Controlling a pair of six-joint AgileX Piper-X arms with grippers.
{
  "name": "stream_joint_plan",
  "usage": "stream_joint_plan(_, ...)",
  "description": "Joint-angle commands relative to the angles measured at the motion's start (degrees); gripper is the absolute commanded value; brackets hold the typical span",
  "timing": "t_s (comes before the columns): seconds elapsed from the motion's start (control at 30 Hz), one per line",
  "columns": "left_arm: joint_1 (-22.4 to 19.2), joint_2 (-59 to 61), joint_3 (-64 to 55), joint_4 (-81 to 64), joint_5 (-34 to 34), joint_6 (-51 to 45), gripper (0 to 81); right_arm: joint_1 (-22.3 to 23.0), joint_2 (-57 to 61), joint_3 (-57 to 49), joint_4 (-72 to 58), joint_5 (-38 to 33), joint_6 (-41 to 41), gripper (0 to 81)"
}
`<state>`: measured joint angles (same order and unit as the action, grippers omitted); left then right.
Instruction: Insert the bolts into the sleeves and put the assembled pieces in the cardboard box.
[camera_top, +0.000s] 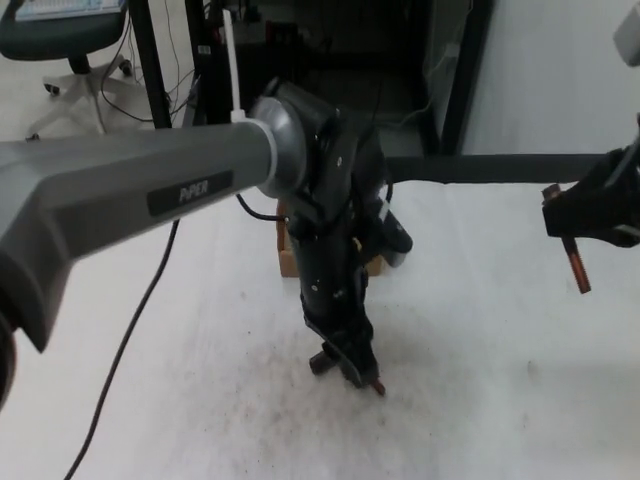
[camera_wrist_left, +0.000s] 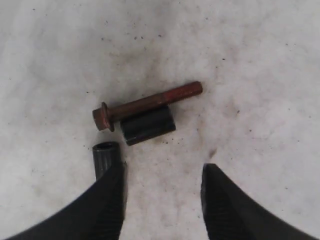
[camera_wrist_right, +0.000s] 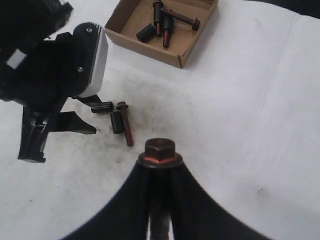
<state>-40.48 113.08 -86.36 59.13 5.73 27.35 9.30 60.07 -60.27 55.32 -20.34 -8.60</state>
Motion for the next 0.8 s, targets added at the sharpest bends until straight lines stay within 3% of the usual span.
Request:
stream_joint_plan(0.0, -0.17, 0.38, -0.62, 0.09, -3.31, 1.28, 44.0, -0.29, -1.05, 0.02, -0.10, -1.14, 0.04, 0.8)
stream_joint_plan(0.13, -0.17, 1.29, -0.62, 0.40, -7.45, 2.25, 44.0, -0.29, -1.28, 0.02, -0.10, -1.48, 0.04, 0.8)
stream_joint_plan(0.77, 1.16, 3.14, -0.51, -3.13, -9.50, 1.96, 44.0, -0.29, -1.28, 0.02, 0.17, -2.85, 1.36, 0.8)
